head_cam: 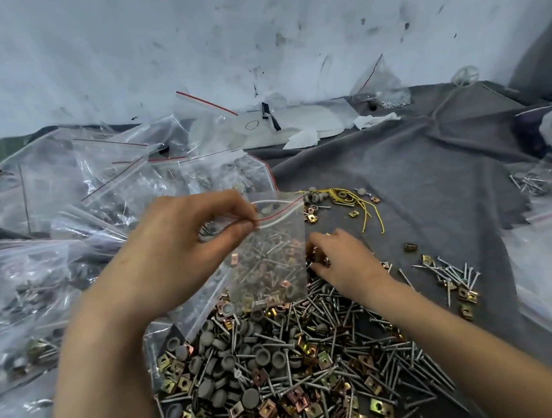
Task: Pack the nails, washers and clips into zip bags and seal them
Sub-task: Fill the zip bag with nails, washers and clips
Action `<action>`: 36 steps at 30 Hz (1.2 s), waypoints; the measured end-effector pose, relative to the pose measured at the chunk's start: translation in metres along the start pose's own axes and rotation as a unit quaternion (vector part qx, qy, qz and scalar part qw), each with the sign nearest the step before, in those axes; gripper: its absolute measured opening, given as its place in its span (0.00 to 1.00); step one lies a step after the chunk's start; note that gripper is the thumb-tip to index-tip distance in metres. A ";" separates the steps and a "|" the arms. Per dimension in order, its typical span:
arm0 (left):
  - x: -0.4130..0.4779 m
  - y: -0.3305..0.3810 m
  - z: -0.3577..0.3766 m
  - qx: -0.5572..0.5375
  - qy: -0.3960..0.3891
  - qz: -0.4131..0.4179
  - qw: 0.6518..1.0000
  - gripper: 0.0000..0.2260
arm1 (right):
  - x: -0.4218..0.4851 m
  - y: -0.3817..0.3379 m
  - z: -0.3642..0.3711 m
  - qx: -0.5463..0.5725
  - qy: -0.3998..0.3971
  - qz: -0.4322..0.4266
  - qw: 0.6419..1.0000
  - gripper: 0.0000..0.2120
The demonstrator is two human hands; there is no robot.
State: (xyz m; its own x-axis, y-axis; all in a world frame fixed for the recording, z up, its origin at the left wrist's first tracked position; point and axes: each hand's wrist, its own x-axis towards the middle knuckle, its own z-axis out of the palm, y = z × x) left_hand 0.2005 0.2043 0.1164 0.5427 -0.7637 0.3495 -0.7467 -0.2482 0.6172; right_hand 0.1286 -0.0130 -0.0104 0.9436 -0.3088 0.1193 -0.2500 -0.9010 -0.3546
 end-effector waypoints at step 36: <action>0.005 0.000 0.010 0.025 -0.036 0.017 0.999 0.04 | -0.028 0.003 -0.030 0.103 -0.069 -0.005 0.992 0.03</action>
State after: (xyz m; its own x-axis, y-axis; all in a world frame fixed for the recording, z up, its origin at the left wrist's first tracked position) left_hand 0.1994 0.1948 0.1114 0.4899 -0.8120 0.3172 -0.7835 -0.2505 0.5687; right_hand 0.0946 -0.0161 0.0134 0.9703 -0.2418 0.0009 -0.2033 -0.8178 -0.5384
